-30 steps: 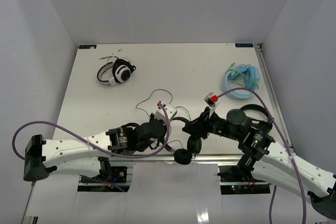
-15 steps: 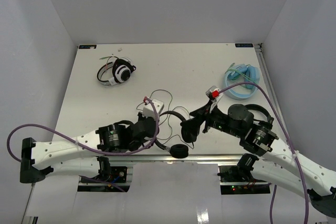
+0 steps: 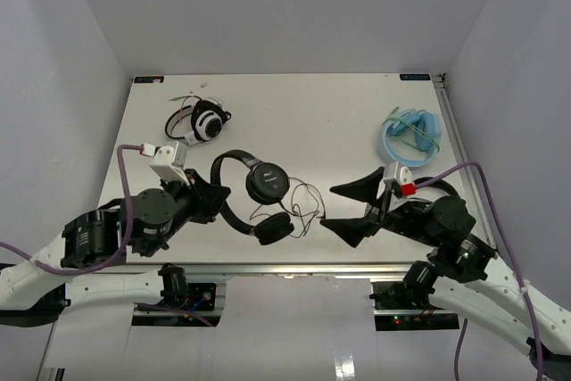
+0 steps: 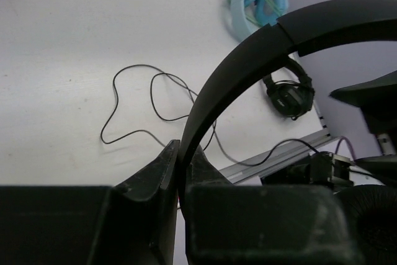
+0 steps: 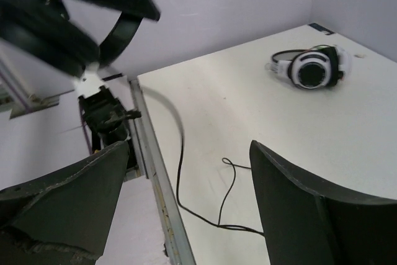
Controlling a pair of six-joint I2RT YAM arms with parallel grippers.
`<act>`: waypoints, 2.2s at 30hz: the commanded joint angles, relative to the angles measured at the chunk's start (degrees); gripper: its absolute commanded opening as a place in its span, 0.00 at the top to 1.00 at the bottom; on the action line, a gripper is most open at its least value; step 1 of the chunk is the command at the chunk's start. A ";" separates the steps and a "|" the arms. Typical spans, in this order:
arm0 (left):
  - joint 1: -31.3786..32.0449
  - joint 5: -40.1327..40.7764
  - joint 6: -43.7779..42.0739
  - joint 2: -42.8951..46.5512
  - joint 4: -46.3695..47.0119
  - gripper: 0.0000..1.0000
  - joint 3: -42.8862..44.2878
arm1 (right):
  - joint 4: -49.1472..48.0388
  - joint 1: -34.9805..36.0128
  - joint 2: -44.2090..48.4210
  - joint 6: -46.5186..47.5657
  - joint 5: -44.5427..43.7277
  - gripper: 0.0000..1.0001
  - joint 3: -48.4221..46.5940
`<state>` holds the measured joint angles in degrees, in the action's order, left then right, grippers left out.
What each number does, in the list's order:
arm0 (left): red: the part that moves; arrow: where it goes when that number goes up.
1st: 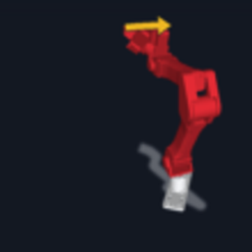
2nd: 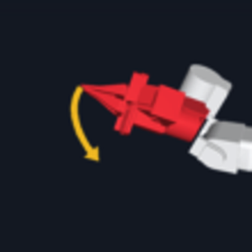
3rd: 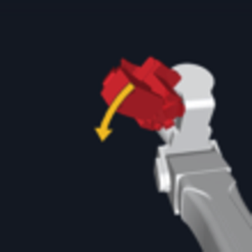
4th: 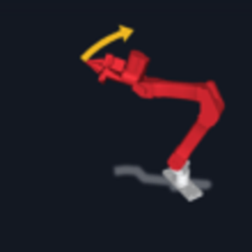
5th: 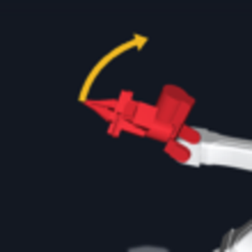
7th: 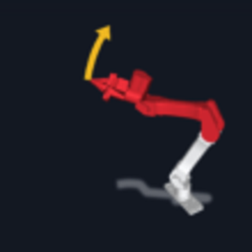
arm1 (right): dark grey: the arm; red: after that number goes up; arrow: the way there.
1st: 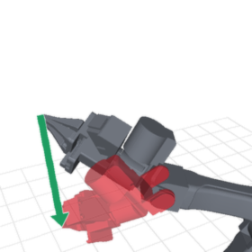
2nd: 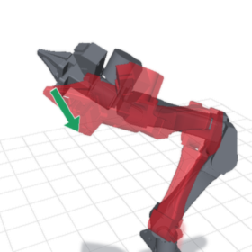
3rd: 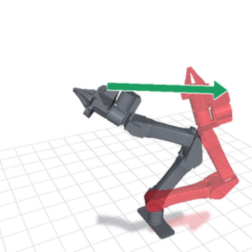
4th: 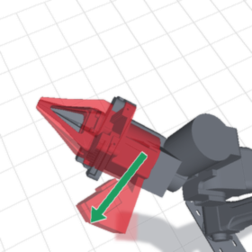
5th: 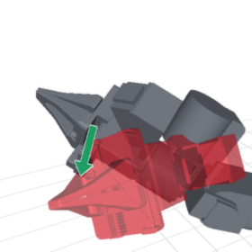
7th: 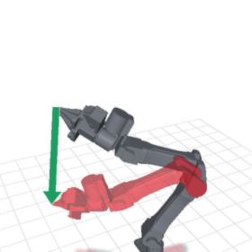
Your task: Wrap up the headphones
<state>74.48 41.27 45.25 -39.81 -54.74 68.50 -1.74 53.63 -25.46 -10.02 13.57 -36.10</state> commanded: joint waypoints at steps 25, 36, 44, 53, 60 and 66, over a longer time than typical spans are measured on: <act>0.05 -8.24 -1.25 -1.48 7.80 1.00 4.17 | -51.01 4.62 -22.27 -3.77 23.71 0.17 17.48; 0.05 -8.54 -1.40 -1.27 9.63 1.00 4.35 | -56.68 9.61 -32.47 -2.71 20.70 0.18 15.20; -0.02 -10.89 -1.48 0.42 12.44 1.00 4.87 | -60.97 11.45 -37.28 -3.66 14.99 0.26 15.64; 0.05 -12.21 -1.21 1.94 14.10 1.00 3.87 | -59.65 11.76 -39.71 -3.84 2.25 0.39 15.60; 0.05 -13.65 -0.96 2.63 16.97 1.00 0.86 | -61.30 11.76 -42.73 -3.35 4.56 0.40 13.60; -0.03 -13.42 -1.12 2.30 18.34 1.00 1.00 | -67.64 11.76 -46.78 -5.33 8.99 0.40 14.63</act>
<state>74.48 28.68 43.53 -37.67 -40.92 68.85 -61.16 65.01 -70.11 -14.55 19.63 -20.25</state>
